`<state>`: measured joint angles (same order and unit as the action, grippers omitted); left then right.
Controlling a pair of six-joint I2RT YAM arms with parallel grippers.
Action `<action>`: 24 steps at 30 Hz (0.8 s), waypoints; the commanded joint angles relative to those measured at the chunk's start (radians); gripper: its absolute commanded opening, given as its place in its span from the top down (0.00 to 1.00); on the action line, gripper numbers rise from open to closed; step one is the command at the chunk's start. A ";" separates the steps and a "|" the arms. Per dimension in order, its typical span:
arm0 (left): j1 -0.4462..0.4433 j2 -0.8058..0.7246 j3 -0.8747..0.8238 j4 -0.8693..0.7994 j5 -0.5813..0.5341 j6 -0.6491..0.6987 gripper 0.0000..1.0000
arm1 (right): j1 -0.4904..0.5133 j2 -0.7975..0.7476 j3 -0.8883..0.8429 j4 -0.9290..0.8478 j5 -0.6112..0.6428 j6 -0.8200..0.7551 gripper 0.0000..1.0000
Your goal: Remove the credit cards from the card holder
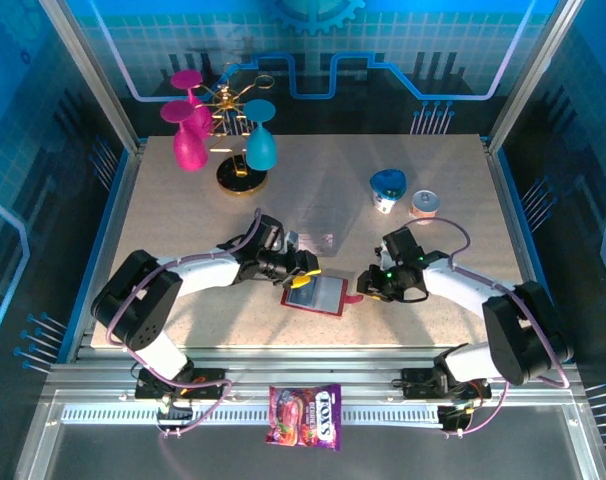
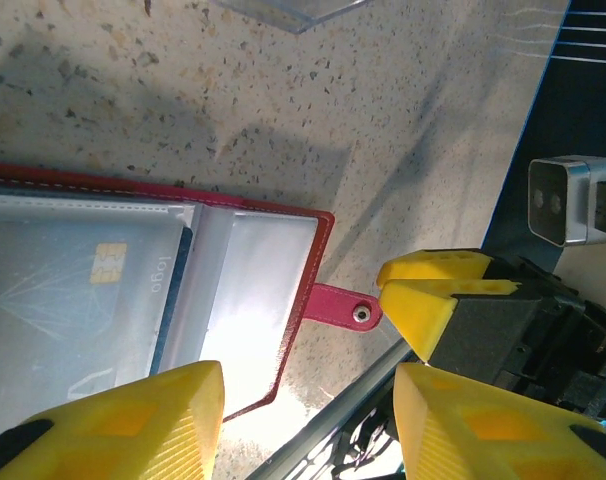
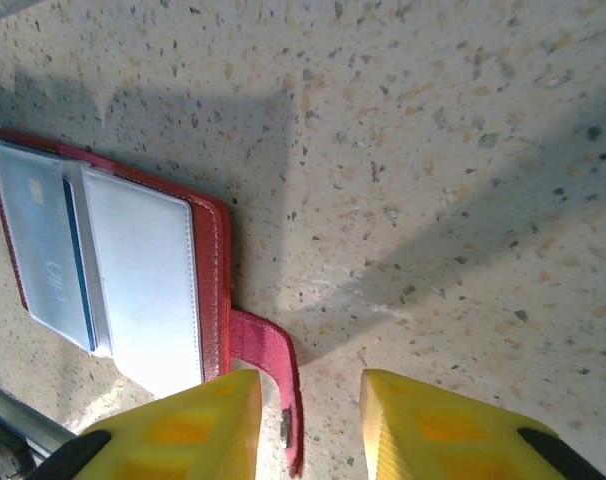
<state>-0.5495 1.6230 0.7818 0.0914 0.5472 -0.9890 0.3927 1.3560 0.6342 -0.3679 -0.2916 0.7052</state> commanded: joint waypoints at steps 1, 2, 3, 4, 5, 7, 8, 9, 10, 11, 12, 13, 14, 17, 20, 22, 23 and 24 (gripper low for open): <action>0.011 -0.025 -0.018 -0.016 0.001 0.020 0.51 | 0.009 -0.019 0.017 -0.036 0.016 -0.009 0.66; 0.010 -0.026 -0.018 -0.016 0.002 0.020 0.51 | 0.009 -0.010 0.018 -0.034 -0.001 -0.008 0.66; 0.010 -0.026 -0.017 -0.016 0.002 0.020 0.50 | 0.009 -0.001 0.017 -0.027 -0.023 -0.008 0.67; 0.012 -0.025 -0.017 -0.016 0.002 0.020 0.51 | 0.010 0.010 0.014 -0.014 -0.049 -0.004 0.67; 0.011 -0.025 -0.017 -0.016 0.002 0.020 0.50 | 0.012 0.020 0.011 -0.003 -0.069 0.001 0.67; 0.013 -0.025 -0.018 -0.016 0.004 0.020 0.50 | 0.019 0.040 0.007 0.015 -0.095 0.008 0.68; 0.013 -0.025 -0.017 -0.016 0.004 0.020 0.50 | 0.023 0.049 0.006 0.018 -0.104 0.009 0.69; 0.014 -0.027 -0.018 -0.018 0.003 0.022 0.51 | 0.027 0.056 0.008 0.019 -0.106 0.009 0.70; 0.016 -0.029 -0.021 -0.019 0.003 0.021 0.51 | 0.030 0.063 0.010 0.021 -0.108 0.008 0.71; 0.017 -0.032 -0.022 -0.018 0.002 0.021 0.50 | 0.030 0.068 0.012 0.021 -0.110 0.007 0.72; 0.021 -0.035 -0.025 -0.019 0.001 0.022 0.51 | 0.032 0.073 0.014 0.021 -0.110 0.007 0.74; 0.021 -0.039 -0.027 -0.019 0.000 0.023 0.51 | 0.032 0.077 0.016 0.021 -0.108 0.004 0.76; 0.023 -0.044 -0.029 -0.020 -0.003 0.022 0.51 | 0.032 0.077 0.020 0.021 -0.104 0.003 0.80; 0.031 -0.058 -0.037 -0.026 -0.012 0.025 0.51 | 0.030 0.082 0.042 0.004 -0.079 -0.017 0.89; 0.037 -0.071 -0.045 -0.040 -0.020 0.032 0.51 | 0.023 0.097 0.070 -0.015 -0.062 -0.043 0.94; 0.039 -0.078 -0.048 -0.055 -0.028 0.040 0.51 | 0.015 0.114 0.090 -0.023 -0.062 -0.058 0.95; 0.040 -0.082 -0.050 -0.062 -0.034 0.043 0.51 | 0.010 0.123 0.099 -0.026 -0.063 -0.066 0.95; 0.040 -0.086 -0.054 -0.065 -0.036 0.044 0.51 | 0.006 0.132 0.108 -0.027 -0.068 -0.072 0.95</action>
<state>-0.5159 1.5681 0.7479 0.0681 0.5297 -0.9771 0.4110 1.4654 0.7040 -0.3614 -0.3668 0.6704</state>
